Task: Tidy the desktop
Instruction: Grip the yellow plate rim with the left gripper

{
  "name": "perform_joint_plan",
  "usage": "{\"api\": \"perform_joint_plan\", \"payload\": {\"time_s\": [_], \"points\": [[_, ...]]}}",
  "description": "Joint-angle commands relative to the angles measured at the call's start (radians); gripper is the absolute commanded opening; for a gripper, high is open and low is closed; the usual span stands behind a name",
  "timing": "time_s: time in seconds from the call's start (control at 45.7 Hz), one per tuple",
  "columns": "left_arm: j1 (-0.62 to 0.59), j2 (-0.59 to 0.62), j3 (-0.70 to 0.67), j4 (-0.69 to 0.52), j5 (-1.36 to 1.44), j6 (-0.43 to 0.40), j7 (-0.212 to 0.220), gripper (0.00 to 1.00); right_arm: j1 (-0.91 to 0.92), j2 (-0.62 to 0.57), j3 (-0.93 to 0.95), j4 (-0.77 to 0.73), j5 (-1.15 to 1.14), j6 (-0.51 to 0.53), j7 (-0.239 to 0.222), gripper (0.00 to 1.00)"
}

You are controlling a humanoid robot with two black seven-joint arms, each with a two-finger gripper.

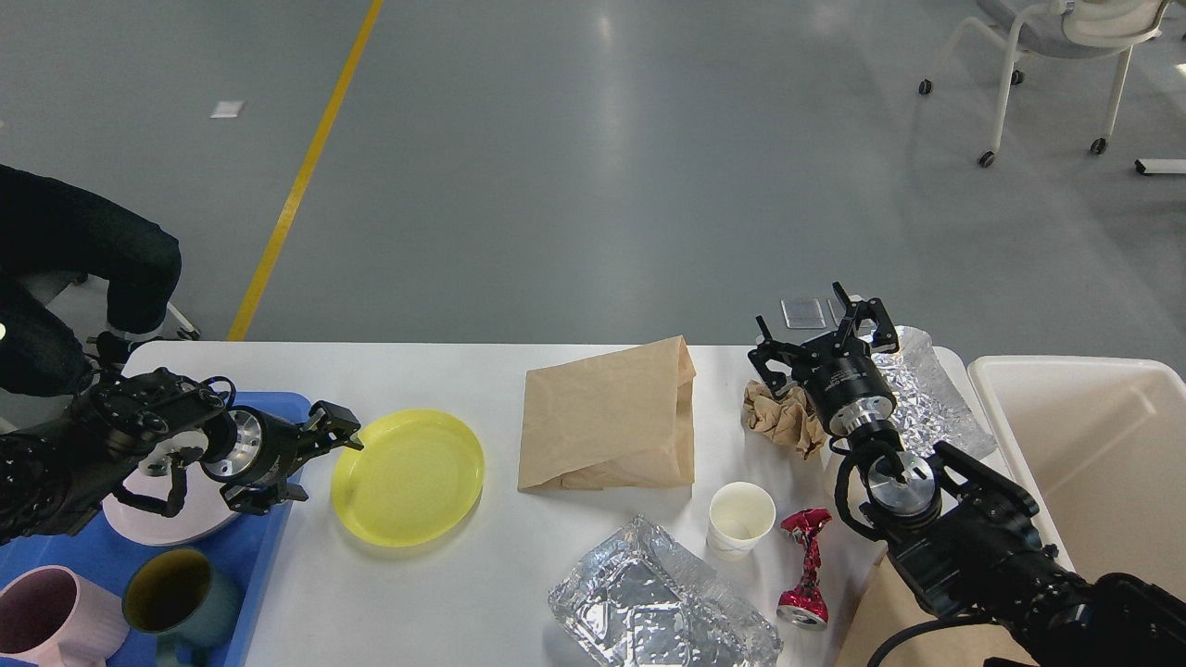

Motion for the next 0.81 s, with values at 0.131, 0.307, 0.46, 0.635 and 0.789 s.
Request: {"api": "perform_joint_plan", "payload": {"time_s": [0.131, 0.307, 0.46, 0.635, 0.789], "points": [[0.006, -0.003, 0.004, 0.0, 0.004, 0.007, -0.006, 0.84, 0.0, 0.0, 0.0, 0.0, 0.0, 0.0, 0.0, 1.0], [0.006, -0.004, 0.009, 0.0, 0.004, 0.0, -0.004, 0.72, 0.0, 0.0, 0.0, 0.0, 0.0, 0.0, 0.0, 1.0], [0.012, -0.006, 0.009, 0.0, 0.018, -0.004, -0.006, 0.63, 0.0, 0.0, 0.0, 0.0, 0.0, 0.0, 0.0, 1.0], [0.015, -0.007, 0.009, 0.0, 0.041, -0.01, -0.006, 0.53, 0.0, 0.0, 0.0, 0.0, 0.0, 0.0, 0.0, 1.0], [0.017, -0.006, 0.013, 0.0, 0.061, -0.018, -0.006, 0.44, 0.0, 0.0, 0.0, 0.0, 0.0, 0.0, 0.0, 1.0]]}}
